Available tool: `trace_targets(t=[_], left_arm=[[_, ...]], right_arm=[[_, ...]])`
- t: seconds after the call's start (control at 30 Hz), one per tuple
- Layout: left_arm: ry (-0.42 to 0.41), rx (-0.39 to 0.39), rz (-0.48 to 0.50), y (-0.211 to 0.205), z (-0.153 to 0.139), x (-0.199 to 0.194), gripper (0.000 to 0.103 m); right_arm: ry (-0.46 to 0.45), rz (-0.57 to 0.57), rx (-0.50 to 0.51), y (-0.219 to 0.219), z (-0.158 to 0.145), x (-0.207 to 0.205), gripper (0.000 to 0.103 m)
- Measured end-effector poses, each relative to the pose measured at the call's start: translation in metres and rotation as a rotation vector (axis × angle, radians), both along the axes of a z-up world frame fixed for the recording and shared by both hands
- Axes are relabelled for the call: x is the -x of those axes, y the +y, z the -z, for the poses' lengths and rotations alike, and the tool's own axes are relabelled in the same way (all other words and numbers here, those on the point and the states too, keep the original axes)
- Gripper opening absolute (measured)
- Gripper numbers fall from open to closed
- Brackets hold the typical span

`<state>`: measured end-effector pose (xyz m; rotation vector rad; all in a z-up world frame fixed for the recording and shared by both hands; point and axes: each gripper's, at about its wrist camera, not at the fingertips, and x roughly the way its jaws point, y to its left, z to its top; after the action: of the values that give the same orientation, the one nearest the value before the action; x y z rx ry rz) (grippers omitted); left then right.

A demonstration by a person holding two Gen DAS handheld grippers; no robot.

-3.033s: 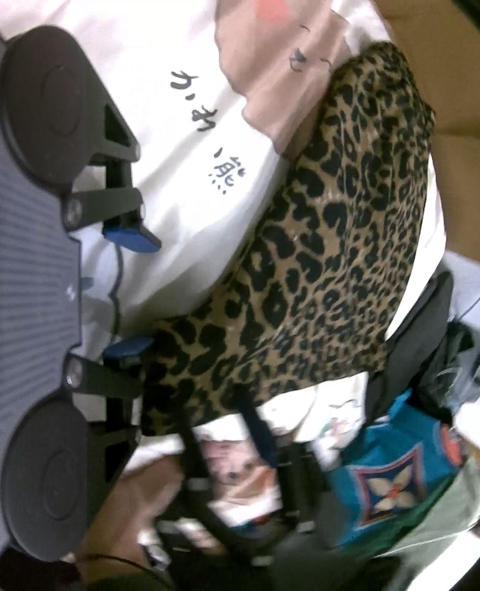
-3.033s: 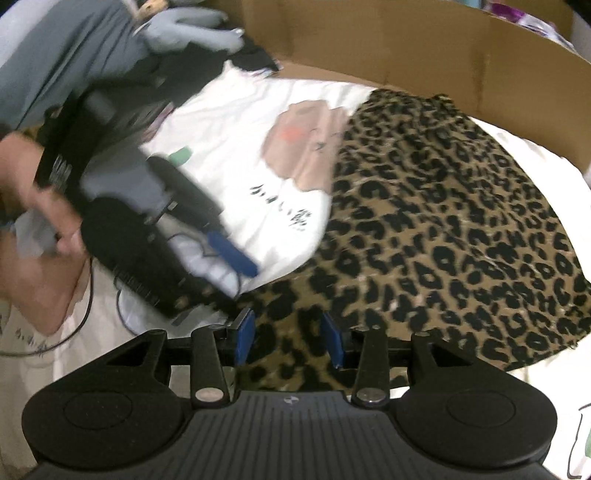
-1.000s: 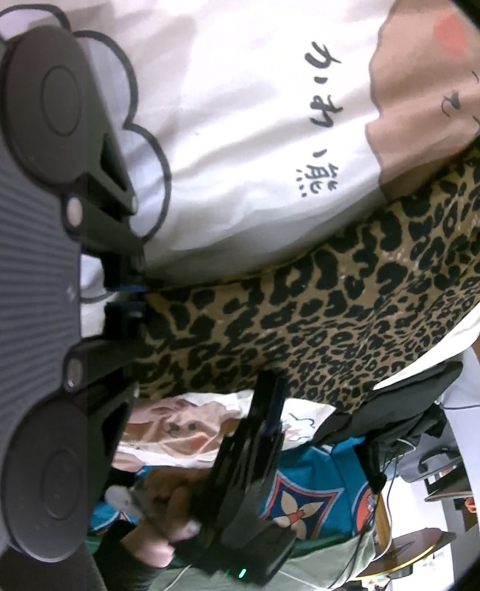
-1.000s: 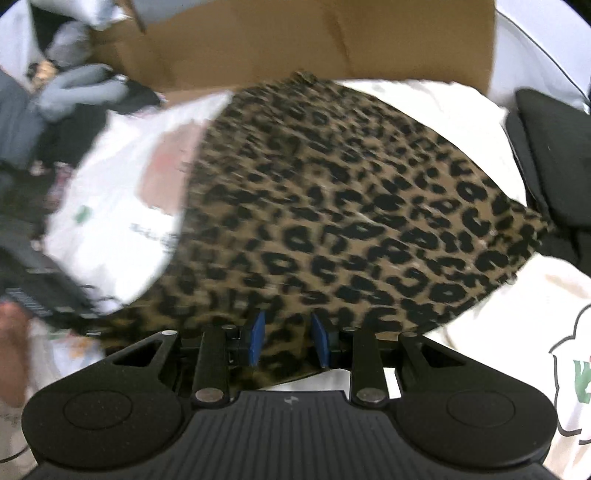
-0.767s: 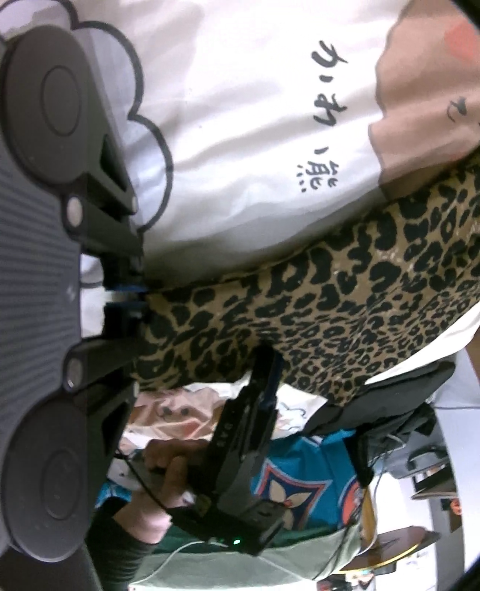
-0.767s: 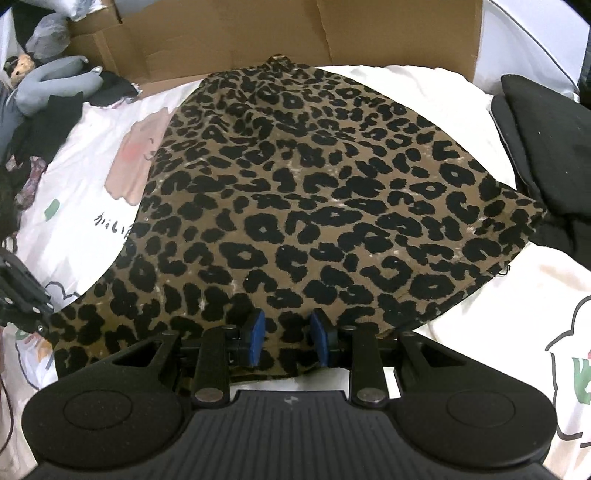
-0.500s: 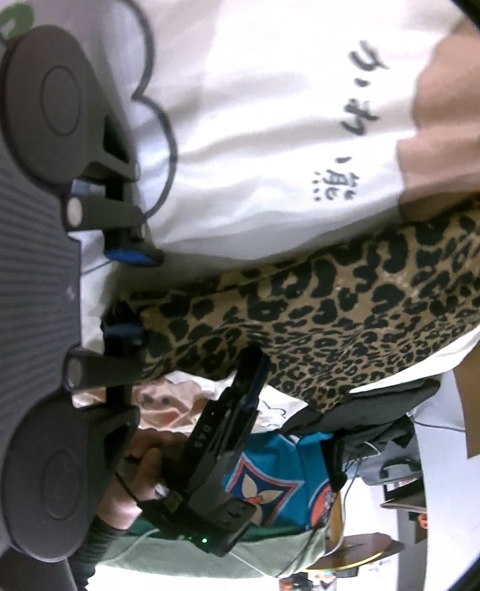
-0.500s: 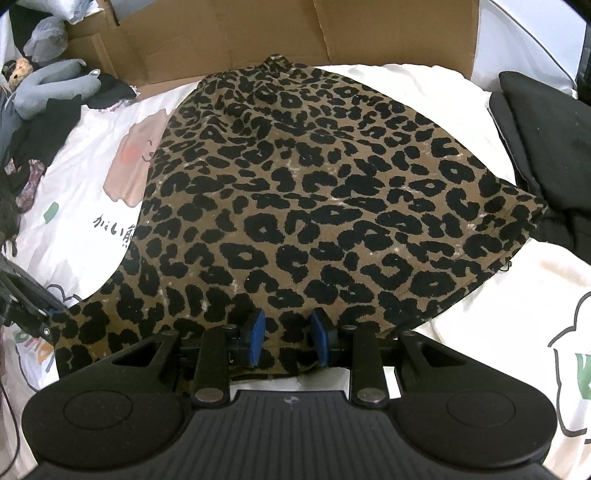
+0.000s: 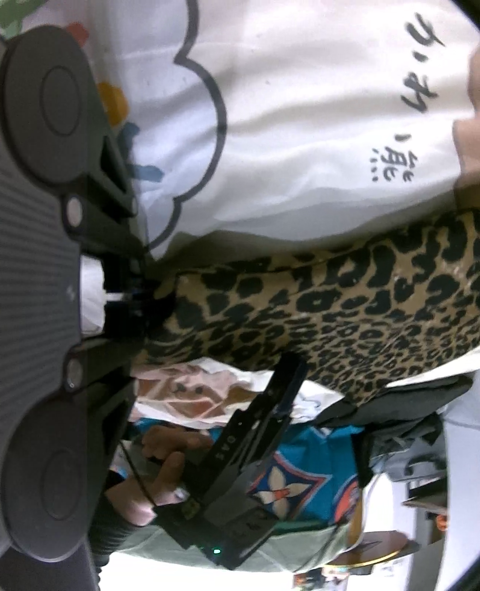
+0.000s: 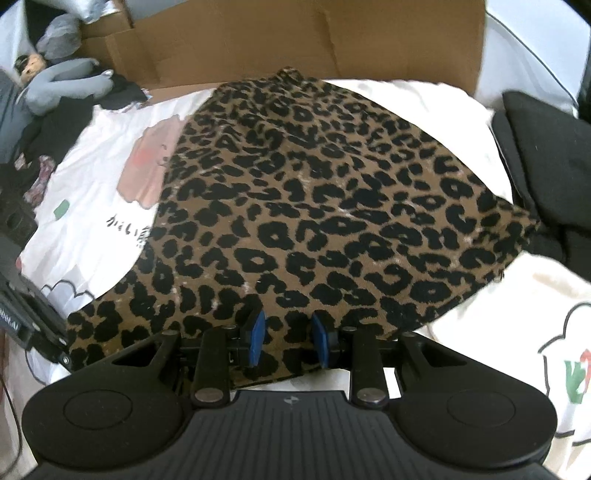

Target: Fold clothes

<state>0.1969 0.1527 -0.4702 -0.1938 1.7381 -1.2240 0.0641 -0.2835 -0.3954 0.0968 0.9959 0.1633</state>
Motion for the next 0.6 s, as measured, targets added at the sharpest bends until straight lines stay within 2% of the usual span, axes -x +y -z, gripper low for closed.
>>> trace_targets(t=[0.1,0.17,0.37,0.43,0.6], left_arm=[[-0.057,0.001,0.071,0.0,-0.013,-0.002,0.01],[-0.083,0.017,0.084,0.003,-0.023,-0.006,0.019],[-0.135,0.116,0.147,0.002,-0.065,-0.018,0.021],[-0.18,0.165,0.16,0.0,-0.084,-0.02,0.028],[-0.289,0.128,0.146,-0.018,-0.088,-0.025,0.03]], right_arm=[[0.002,-0.016,0.006,0.003,0.001,0.0,0.035],[0.0,-0.015,0.008,0.003,0.0,0.001,0.035],[-0.013,-0.016,0.012,0.002,-0.007,0.001,0.035],[-0.015,-0.015,0.01,0.002,-0.008,0.001,0.035],[-0.013,-0.024,0.004,0.009,-0.008,0.002,0.035]])
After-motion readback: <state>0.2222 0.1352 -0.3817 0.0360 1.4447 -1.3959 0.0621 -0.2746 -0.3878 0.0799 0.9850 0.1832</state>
